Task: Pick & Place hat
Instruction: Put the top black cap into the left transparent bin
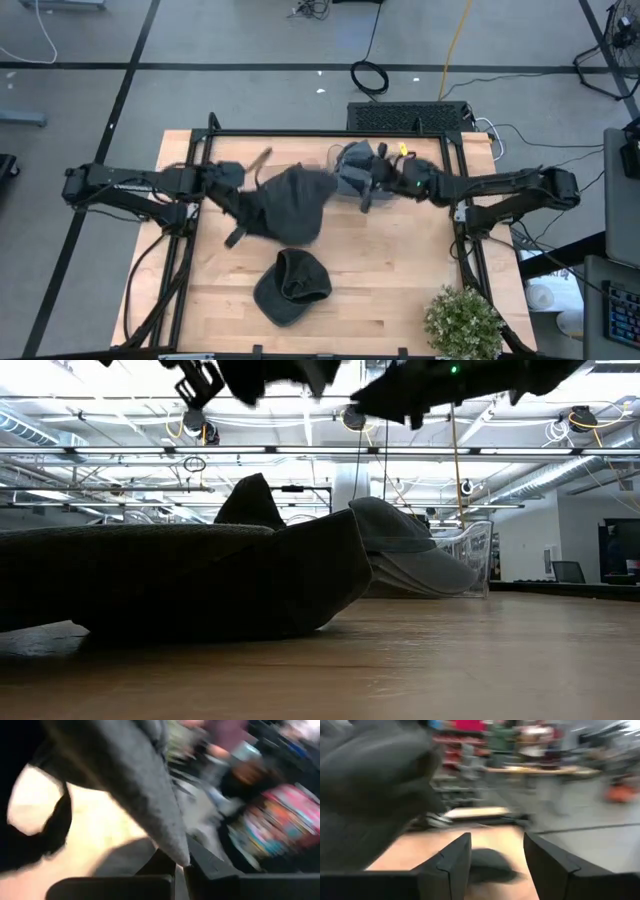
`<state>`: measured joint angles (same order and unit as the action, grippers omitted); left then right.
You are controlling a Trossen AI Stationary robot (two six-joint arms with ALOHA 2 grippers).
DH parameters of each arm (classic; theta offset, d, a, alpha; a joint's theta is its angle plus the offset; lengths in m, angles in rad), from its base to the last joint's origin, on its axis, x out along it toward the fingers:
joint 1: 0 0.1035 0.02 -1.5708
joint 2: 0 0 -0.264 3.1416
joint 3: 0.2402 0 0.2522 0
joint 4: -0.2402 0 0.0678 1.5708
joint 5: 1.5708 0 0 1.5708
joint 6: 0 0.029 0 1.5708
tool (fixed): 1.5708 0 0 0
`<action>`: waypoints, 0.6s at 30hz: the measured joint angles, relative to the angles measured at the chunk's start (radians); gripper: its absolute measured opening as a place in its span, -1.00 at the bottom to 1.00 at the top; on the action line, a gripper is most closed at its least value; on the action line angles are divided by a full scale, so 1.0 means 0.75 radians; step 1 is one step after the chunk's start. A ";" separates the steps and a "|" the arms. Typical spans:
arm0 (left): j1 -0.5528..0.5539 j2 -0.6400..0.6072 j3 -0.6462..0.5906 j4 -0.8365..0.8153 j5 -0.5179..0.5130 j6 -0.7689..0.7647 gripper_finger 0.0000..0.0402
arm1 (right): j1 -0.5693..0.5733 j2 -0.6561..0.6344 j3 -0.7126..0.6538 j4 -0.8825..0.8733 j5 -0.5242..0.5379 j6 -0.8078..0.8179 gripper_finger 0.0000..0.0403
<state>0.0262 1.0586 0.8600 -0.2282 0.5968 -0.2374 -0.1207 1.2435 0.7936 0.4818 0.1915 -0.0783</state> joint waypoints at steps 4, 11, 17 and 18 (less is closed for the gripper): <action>-0.112 0.060 0.001 0.000 0.226 0.159 -0.95 | -0.139 -0.019 0.003 -0.029 -0.459 0.274 -0.18; -0.181 0.183 0.002 -0.001 0.233 0.240 -0.95 | -0.251 0.101 0.000 0.185 -1.271 0.721 -0.11; -0.215 0.285 0.002 0.019 0.245 0.235 -0.95 | -0.257 0.207 0.001 0.311 -1.443 1.006 -0.05; -0.216 0.299 0.002 0.027 0.246 0.235 -0.95 | -0.255 0.227 0.001 0.314 -1.443 1.023 -0.05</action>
<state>-0.1360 1.2827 0.8616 -0.2077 0.7815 -0.0610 -0.3122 1.4135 0.7942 0.7170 -0.8909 0.6892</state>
